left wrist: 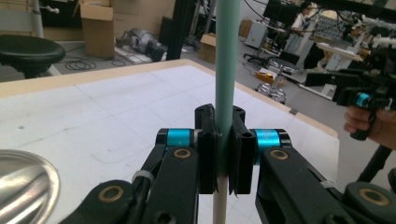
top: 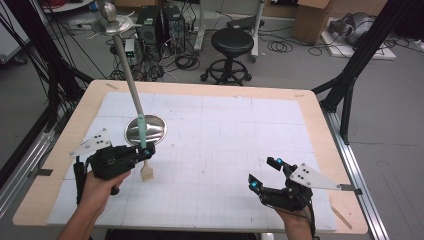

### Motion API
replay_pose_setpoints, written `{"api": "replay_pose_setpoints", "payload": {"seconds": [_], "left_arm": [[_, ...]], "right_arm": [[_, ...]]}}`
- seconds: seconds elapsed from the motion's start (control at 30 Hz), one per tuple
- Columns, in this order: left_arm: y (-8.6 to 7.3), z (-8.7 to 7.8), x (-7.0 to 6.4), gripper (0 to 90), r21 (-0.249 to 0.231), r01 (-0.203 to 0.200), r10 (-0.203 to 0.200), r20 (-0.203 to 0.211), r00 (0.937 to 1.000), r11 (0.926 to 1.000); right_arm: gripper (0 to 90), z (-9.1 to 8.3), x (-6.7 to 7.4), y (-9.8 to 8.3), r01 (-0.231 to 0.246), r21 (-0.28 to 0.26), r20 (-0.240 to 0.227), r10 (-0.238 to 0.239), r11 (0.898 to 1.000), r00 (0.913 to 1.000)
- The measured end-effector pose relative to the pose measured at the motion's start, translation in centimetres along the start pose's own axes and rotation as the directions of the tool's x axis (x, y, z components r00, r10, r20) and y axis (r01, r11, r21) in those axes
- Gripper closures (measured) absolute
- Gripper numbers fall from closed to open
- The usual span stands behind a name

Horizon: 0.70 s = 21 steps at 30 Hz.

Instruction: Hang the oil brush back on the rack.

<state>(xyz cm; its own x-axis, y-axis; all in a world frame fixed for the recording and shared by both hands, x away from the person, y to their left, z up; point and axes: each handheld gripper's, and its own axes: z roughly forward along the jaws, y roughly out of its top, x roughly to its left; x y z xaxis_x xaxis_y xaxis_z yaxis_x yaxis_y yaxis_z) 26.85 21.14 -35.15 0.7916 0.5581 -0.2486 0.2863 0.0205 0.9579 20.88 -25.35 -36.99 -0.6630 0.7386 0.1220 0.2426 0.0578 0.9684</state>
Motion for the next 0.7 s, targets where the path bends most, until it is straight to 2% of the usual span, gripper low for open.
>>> {"api": "replay_pose_setpoints", "payload": {"seconds": [0.23,0.37,0.5,0.63,0.7], "left_arm": [[2.6,-1.9,0.1,83.8,-0.028,-0.009,0.009,-0.012,0.9999,0.9996],[4.9,-2.6,0.1,83.8,-0.038,-0.033,0.032,-0.026,0.9991,0.9987],[7.0,-2.2,0.3,83.8,-0.026,-0.078,0.076,-0.062,0.9952,0.9966],[8.7,-1.4,0.8,83.8,-0.055,-0.076,0.073,-0.057,0.9957,0.9956],[9.5,-0.8,1.2,83.9,-0.048,-0.082,0.078,-0.068,0.9946,0.9955]], "right_arm": [[17.0,-0.5,0.0,-0.1,0.001,0.005,0.017,-0.001,1.000,0.9999],[17.0,-0.6,-0.4,-0.3,0.002,0.006,0.035,-0.002,1.000,0.9994],[17.0,-0.4,-0.8,-0.5,-0.009,0.017,0.045,0.008,1.000,0.9990],[17.0,-0.5,-0.8,-0.6,-0.008,0.019,0.049,0.007,1.000,0.9988],[17.0,-0.6,-0.8,-0.6,-0.007,0.017,0.054,0.006,1.000,0.9985]]}}
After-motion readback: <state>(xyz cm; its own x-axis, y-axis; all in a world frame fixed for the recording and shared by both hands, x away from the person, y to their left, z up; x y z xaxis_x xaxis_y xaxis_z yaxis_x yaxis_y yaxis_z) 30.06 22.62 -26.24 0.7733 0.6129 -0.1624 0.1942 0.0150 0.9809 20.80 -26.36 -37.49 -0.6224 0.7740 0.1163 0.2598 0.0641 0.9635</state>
